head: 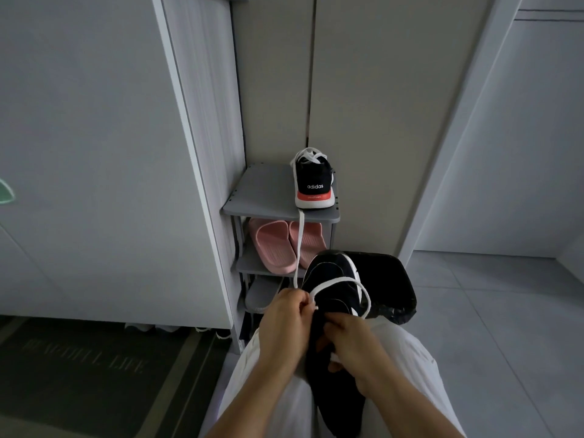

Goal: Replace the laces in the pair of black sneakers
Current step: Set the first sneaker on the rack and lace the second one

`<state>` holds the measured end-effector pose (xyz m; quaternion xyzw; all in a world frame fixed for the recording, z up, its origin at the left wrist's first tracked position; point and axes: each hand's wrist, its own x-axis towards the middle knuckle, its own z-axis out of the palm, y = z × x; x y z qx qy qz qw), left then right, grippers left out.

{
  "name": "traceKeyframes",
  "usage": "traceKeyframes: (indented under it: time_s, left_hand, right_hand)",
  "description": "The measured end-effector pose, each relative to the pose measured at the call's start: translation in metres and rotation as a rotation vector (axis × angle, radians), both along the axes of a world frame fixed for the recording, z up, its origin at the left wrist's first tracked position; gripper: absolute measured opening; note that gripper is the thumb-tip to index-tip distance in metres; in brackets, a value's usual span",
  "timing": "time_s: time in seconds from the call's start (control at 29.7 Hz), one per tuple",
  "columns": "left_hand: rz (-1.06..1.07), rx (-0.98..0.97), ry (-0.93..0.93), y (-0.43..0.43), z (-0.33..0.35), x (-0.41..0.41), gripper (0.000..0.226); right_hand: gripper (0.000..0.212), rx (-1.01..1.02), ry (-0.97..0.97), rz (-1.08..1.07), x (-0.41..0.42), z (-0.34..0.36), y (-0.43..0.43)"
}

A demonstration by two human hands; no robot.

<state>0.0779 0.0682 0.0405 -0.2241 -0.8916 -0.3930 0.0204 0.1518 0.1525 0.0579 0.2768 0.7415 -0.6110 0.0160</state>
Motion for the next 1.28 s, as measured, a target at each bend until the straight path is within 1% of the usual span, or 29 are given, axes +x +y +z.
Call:
traceKeyframes:
  time_s: [0.07, 0.13, 0.24, 0.34, 0.4, 0.47, 0.57, 0.71, 0.77, 0.84, 0.91, 1.04, 1.08, 1.11, 1.18, 1.24, 1.28]
  left_hand:
    - [-0.009, 0.030, -0.067, 0.000, 0.000, -0.005, 0.010]
    - [-0.027, 0.043, -0.126, 0.000, 0.001, -0.008, 0.009]
    - [-0.046, 0.074, -0.179, 0.002, 0.004, -0.009, 0.013]
    - [-0.086, 0.110, -0.277, 0.000, 0.010, -0.012, 0.014]
    - [-0.120, 0.131, -0.364, -0.003, 0.014, -0.015, 0.013]
    - [-0.142, 0.140, -0.410, -0.006, 0.018, -0.017, 0.013]
    - [-0.151, 0.137, -0.408, -0.006, 0.020, -0.017, 0.013]
    - [-0.142, 0.175, -0.402, -0.005, 0.020, -0.015, 0.013]
    - [-0.140, 0.211, -0.403, -0.004, 0.020, -0.013, 0.012]
    - [-0.137, 0.268, -0.411, -0.003, 0.020, -0.012, 0.009]
    - [-0.130, 0.317, -0.418, -0.002, 0.021, -0.011, 0.005]
    - [-0.109, 0.363, -0.417, 0.000, 0.019, -0.009, 0.004]
    - [-0.110, 0.379, -0.430, 0.001, 0.018, -0.007, 0.006]
    - [-0.117, 0.394, -0.444, 0.003, 0.017, -0.005, 0.007]
    - [-0.133, 0.392, -0.417, 0.006, 0.015, -0.001, 0.012]
    - [-0.148, 0.343, -0.287, 0.011, 0.016, 0.001, 0.015]
    - [-0.157, 0.300, -0.186, 0.012, 0.017, 0.002, 0.015]
  right_hand:
    - [0.028, -0.229, -0.024, -0.088, -0.001, 0.006, 0.001]
    - [0.027, -0.333, -0.031, -0.147, -0.002, 0.009, 0.003]
    - [0.025, -0.367, -0.004, -0.183, -0.003, 0.008, 0.002]
    - [0.019, -0.350, 0.044, -0.178, -0.004, 0.005, -0.002]
    - [0.015, -0.288, 0.058, -0.157, -0.004, 0.002, -0.002]
    - [0.015, -0.166, 0.079, -0.126, -0.004, 0.000, -0.001]
    - [0.016, 0.084, 0.113, -0.096, -0.004, -0.003, 0.000]
    - [0.022, 0.351, 0.168, -0.117, -0.005, -0.006, 0.001]
    - [0.021, 0.441, 0.175, -0.139, -0.008, -0.004, 0.002]
    - [0.013, 0.488, 0.161, -0.135, -0.008, 0.001, 0.003]
    - [0.009, 0.523, 0.124, -0.087, -0.004, 0.004, 0.006]
    - [0.009, 0.457, -0.022, 0.042, 0.016, 0.015, 0.027]
    - [0.010, 0.447, -0.050, 0.092, 0.023, 0.017, 0.035]
    - [0.010, 0.394, -0.049, 0.134, 0.031, 0.018, 0.043]
    - [0.008, 0.179, 0.017, 0.156, 0.045, 0.026, 0.055]
    - [0.007, 0.001, 0.115, 0.141, 0.057, 0.037, 0.064]
    - [0.012, -0.050, 0.147, 0.153, 0.060, 0.041, 0.066]
